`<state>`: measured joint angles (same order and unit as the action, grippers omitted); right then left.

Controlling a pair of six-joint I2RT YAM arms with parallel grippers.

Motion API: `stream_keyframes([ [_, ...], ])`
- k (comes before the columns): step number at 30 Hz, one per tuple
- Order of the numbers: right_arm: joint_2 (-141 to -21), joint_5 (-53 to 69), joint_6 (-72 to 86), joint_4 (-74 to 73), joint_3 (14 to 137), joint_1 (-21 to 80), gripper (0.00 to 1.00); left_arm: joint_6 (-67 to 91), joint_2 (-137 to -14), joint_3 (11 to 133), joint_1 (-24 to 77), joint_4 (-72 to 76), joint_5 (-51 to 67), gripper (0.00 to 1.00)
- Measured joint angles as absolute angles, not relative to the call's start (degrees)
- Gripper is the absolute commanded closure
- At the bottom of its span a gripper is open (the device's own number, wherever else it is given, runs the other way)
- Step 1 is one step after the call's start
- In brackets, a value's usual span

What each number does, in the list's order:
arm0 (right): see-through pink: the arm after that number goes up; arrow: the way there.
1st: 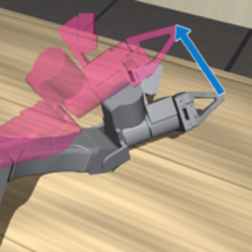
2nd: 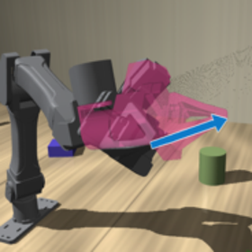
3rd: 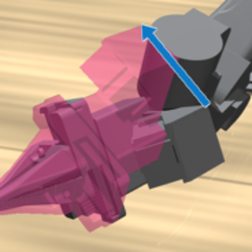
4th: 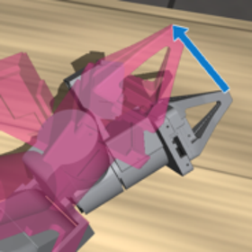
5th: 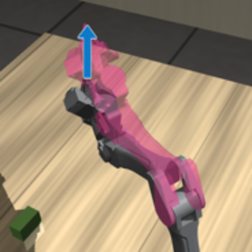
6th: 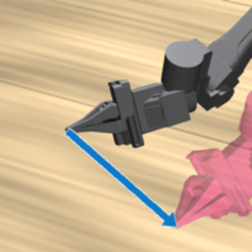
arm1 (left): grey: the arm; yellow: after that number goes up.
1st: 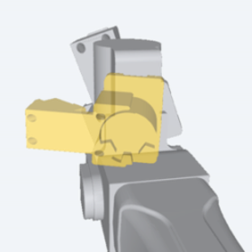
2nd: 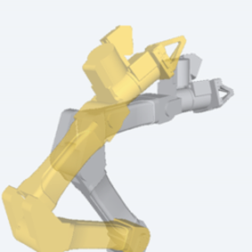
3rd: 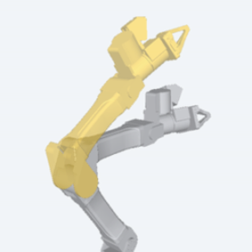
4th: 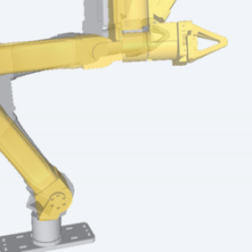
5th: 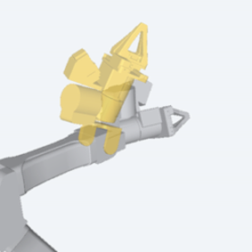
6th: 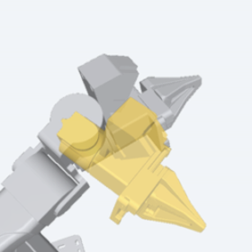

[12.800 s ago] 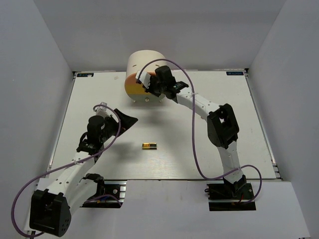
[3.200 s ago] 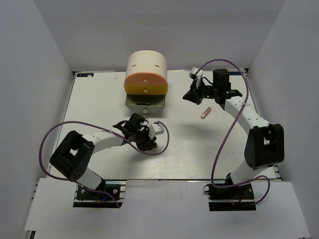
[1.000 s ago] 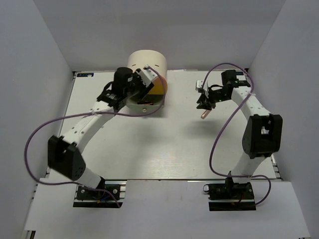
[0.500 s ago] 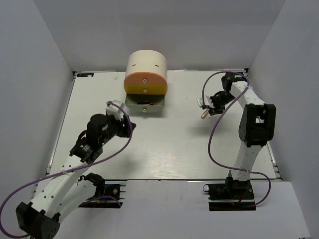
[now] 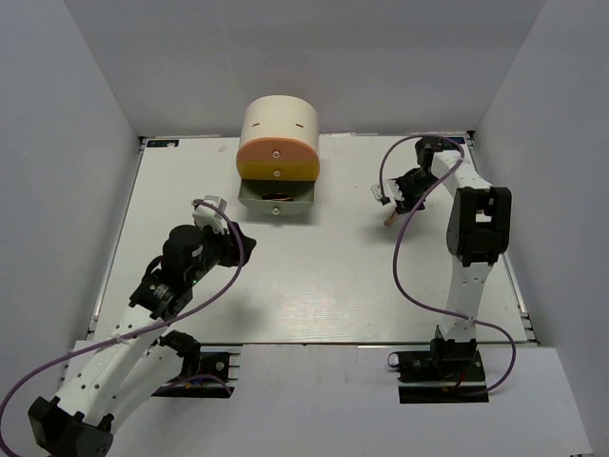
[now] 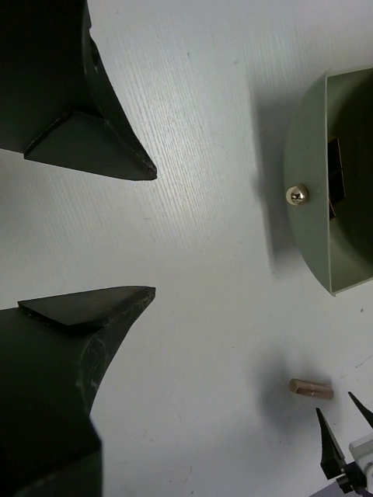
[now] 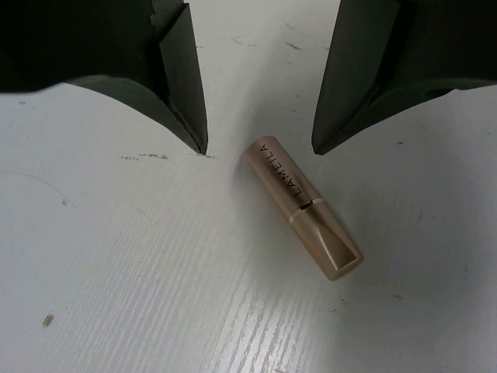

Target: Organize the makeup

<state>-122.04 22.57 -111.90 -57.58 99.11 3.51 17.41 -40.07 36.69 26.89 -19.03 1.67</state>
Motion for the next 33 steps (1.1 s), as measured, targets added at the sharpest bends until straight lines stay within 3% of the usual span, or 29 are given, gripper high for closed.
stream_keyframes([
  [15, -127.39, 19.40, -113.08, -59.90, 102.17, 5.91, 0.43, 18.52, -40.14, 35.88, 26.89, -19.31, 1.45, 0.33],
  [17, -128.11, 19.09, -113.23, -60.58, 103.63, 6.50, 0.52, 18.52, -40.14, 35.88, 26.89, -19.42, 1.45, 0.32],
  [21, -130.96, 18.46, -113.51, -63.72, 108.07, 7.44, 0.89, 18.74, -39.86, 35.88, 26.89, -20.14, 1.45, 0.32],
  [25, -131.90, 18.13, -112.88, -66.15, 109.80, 8.08, 1.00, 19.53, -38.74, 35.88, 26.89, -20.91, 0.89, 0.32],
  [33, -130.63, 24.75, -110.24, -71.33, 108.66, 8.93, 1.00, 21.43, -35.79, 34.70, 26.89, -20.78, -0.25, 0.32],
])
